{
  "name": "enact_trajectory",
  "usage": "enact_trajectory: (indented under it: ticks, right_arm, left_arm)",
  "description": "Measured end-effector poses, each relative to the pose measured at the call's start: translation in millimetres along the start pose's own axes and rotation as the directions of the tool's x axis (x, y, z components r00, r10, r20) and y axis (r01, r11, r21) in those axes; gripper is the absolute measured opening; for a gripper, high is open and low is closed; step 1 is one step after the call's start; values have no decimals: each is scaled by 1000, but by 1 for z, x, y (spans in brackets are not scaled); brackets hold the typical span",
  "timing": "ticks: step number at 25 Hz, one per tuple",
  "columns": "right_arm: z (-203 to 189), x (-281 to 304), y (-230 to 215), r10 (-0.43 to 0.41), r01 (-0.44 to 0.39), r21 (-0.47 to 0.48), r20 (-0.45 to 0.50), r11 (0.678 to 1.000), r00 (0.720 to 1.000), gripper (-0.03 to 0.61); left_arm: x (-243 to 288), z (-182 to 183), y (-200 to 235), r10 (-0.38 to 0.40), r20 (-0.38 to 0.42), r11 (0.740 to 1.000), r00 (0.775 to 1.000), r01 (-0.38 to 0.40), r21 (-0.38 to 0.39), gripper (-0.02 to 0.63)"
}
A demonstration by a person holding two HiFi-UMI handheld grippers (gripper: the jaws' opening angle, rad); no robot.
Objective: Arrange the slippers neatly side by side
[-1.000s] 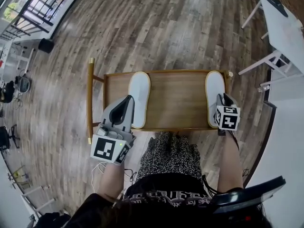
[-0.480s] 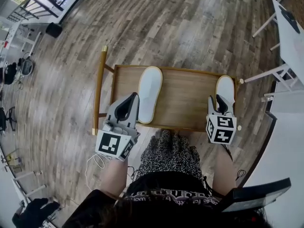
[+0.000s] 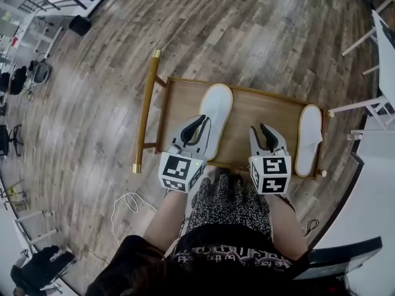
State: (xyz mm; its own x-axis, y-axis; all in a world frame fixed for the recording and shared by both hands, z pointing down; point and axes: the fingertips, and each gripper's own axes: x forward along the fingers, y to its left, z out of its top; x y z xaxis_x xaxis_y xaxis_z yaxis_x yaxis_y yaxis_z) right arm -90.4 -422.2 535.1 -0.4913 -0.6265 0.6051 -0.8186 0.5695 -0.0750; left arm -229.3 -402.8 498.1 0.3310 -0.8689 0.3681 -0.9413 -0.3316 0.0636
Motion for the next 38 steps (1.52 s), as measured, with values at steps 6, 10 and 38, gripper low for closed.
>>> enact_trajectory:
  ticks: [6,10,38]
  right_arm:
    - [-3,-16,-30,-81,81,29,-4,996,997,94]
    - [-8,-24,-44,-122,122,43,-6,992,993,94]
    - [-41,-82,-93,-228,226,101,11,969,974,94]
  left_arm:
    - [41,-60,-1,-22,-220,998,975,6,-70,191]
    - [61,-86,-5,-41,-343,998,939,25,-49,196]
    - [95,-80,-95,-155,-406,985,901,109,-133,14]
